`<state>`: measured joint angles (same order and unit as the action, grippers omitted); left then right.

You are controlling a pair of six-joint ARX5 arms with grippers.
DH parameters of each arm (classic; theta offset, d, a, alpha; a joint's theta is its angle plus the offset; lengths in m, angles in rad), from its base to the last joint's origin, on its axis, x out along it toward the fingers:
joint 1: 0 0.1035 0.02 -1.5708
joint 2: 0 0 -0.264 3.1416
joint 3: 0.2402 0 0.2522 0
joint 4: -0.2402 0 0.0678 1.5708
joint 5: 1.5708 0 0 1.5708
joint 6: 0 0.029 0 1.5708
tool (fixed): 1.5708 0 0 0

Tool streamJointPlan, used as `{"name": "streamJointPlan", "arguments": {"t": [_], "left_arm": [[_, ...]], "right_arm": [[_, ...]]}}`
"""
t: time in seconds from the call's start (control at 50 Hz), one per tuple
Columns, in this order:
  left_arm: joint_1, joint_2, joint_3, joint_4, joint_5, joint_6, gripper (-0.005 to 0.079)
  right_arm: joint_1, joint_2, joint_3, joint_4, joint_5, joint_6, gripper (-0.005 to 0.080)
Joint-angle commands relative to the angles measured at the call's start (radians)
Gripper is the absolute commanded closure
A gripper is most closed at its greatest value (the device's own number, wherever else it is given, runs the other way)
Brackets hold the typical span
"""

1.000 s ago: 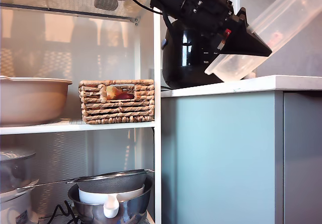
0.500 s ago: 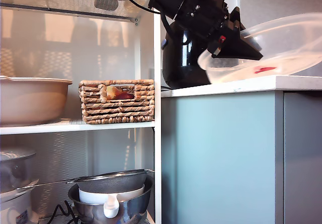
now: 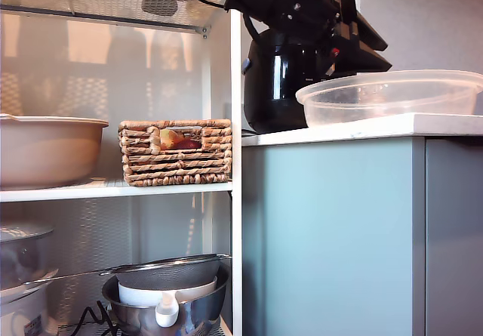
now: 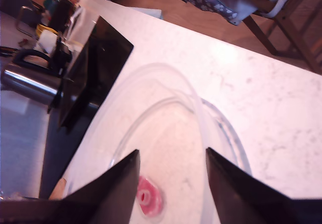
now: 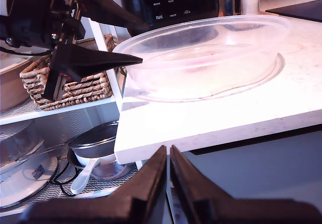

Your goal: Pick up the plastic microwave lid from the shelf, then place it on the counter next to you

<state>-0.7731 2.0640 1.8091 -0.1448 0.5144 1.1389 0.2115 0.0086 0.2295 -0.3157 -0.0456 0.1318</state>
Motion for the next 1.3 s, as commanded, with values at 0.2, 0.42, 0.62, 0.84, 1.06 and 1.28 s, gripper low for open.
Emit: {"name": "streamJointPlan", "arguments": {"t": [0.2,0.42,0.62,0.84,1.06,1.28], "left_arm": [[-0.007,-0.113,0.005,-0.197,-0.028,-0.013,0.0361],[-0.006,-0.26,0.005,-0.34,-0.114,-0.103,0.0478],[0.018,-0.384,0.005,-0.477,-0.248,-0.338,0.0765],[0.112,-0.456,0.005,-0.685,-0.276,-0.614,0.0765],[0.23,-0.461,0.005,-0.885,-0.272,-0.681,0.0764],[0.3,-0.478,0.003,-0.91,-0.23,-0.686,0.0764]], "right_arm": [[0.004,-0.005,0.009,-0.003,-0.004,0.003,0.0764],[0.004,-0.005,0.009,-0.003,0.001,0.001,0.0765],[0.004,-0.005,0.009,-0.003,0.033,-0.008,0.0764],[0.004,-0.005,0.009,0.042,0.06,-0.089,0.0764],[0.003,-0.005,0.008,0.032,0.083,-0.188,0.0765],[-0.032,-0.005,0.008,0.031,0.232,-0.182,0.0765]]}}
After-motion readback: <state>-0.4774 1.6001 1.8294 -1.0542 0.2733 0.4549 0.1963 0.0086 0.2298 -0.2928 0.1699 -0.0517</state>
